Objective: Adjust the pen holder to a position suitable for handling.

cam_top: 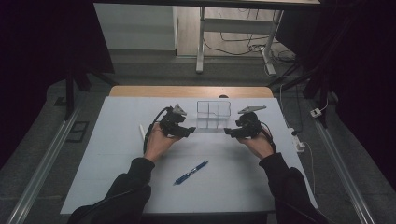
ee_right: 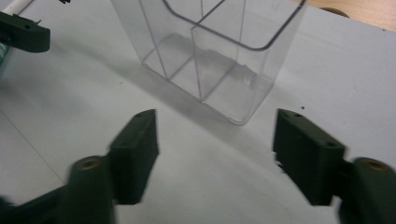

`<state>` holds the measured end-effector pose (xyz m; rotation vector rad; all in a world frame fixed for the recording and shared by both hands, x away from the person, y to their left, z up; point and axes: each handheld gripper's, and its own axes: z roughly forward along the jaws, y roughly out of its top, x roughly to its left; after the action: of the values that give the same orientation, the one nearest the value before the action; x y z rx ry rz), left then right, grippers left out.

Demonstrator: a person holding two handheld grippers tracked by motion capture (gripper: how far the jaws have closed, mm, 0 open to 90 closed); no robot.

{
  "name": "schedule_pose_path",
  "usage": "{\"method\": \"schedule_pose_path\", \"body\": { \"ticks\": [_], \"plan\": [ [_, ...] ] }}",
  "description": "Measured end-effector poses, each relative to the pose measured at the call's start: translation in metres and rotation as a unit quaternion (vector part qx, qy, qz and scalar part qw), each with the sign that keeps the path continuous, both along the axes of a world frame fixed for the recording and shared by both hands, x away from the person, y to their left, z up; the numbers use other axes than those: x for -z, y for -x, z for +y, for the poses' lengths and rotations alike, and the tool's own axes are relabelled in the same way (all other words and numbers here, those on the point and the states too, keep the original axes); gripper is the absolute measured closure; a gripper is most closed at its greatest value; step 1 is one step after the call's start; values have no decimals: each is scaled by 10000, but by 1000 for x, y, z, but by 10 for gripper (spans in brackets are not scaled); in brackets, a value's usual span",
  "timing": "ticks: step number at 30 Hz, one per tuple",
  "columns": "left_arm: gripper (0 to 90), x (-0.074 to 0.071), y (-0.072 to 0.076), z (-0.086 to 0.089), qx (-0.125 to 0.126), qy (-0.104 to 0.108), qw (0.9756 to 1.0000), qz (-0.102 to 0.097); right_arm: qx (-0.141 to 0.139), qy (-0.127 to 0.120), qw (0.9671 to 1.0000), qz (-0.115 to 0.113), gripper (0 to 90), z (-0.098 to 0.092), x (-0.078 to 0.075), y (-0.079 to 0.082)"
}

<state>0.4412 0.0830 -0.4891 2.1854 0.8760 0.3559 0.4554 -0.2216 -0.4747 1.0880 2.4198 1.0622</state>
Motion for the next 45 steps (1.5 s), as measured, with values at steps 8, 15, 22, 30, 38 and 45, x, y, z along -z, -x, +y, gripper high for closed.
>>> {"method": "schedule_pose_path", "body": {
  "ticks": [8, 15, 22, 30, 38, 45],
  "plan": [
    [597, 1, -10, -1, -34, -29, 10000, 18, 119, 106, 9999, 46, 631, -10, -2, -20],
    [773, 4, -20, -6, -57, 19, 9999, 106, 222, 177, 9995, 106, 815, -13, 1, -39],
    [883, 5, -29, -8, -256, 73, 9995, 173, 384, 108, 9990, 178, 898, -12, 6, -54],
    [884, 6, -39, -13, -426, 143, 9987, 239, 466, -11, 9988, 179, 898, -7, 10, -66],
    [883, 3, -43, -19, -449, 164, 9987, 180, 464, -77, 9988, 167, 898, 0, 15, -76],
    [883, 0, -45, -22, -496, 120, 9986, 150, 476, -126, 9987, 159, 898, 0, 15, -79]
  ]
}}
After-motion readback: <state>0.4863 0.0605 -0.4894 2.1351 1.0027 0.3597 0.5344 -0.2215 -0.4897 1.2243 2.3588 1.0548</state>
